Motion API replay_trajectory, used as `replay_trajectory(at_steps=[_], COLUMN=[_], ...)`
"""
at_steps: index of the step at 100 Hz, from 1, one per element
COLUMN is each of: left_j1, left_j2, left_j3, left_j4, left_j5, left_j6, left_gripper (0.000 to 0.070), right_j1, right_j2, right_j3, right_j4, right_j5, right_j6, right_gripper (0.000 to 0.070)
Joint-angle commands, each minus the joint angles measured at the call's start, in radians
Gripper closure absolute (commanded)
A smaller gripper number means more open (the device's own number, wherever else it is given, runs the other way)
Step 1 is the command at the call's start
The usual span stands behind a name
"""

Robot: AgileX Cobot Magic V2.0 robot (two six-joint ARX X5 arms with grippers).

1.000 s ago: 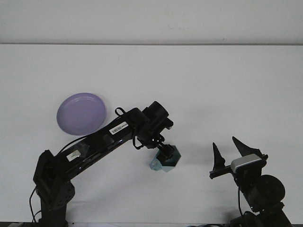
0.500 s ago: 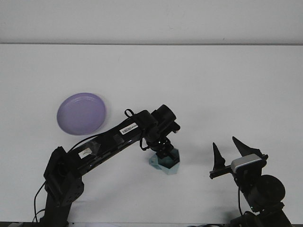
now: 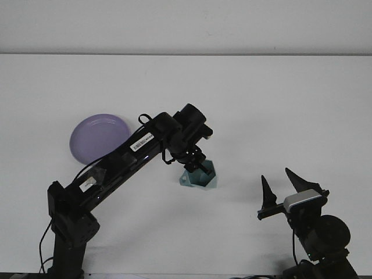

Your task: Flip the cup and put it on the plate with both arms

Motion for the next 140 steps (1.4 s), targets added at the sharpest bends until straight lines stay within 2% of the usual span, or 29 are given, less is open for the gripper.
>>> replay_trajectory(at_steps=[1,23,48,62,89,104,140], left_j1=[-0.003,0.074,0.233,0.34,0.57,0.671,0.832], left_j2=[0.017,0.017,0.009,-0.015,-0.042,-0.042,-0.042], left_j3=[0.05,0.137,0.22,0.22,0.219,0.217,0.09], left_j4=[-0.032,-0.112,-0.155,-0.168,-0.171,-0.172,-0.172], left_j5=[-0.003,-0.004,-0.012,-0.053,-0.062,-0.112,-0.112], left_j6=[0.027,0.027,0.013,0.011,-0.002,-0.003,-0.003], left_gripper=[0.0688,0.0688,0.0688,0.0688,0.0688,0.0688,0.0688], right_j1=[0.004,0.004,0.004,0.004,0.004,0.004,0.004], right_j2=[0.0,0.001,0.001,0.0,0.001,0.001,0.001], right_j3=[0.002,0.002,0.002,0.002,0.002,0.002,0.002], right_j4=[0.014,0.014,0.014,0.014,0.014,0.012,0.011], right_j5=[-0.001,-0.001,-0.001,-0.001,-0.004,-0.004,-0.013], right_j6=[0.013,0.013,0.013,0.013,0.014,0.014,0.021], right_gripper=[0.024,0.024,0.024,0.024,0.024,0.024,0.024])
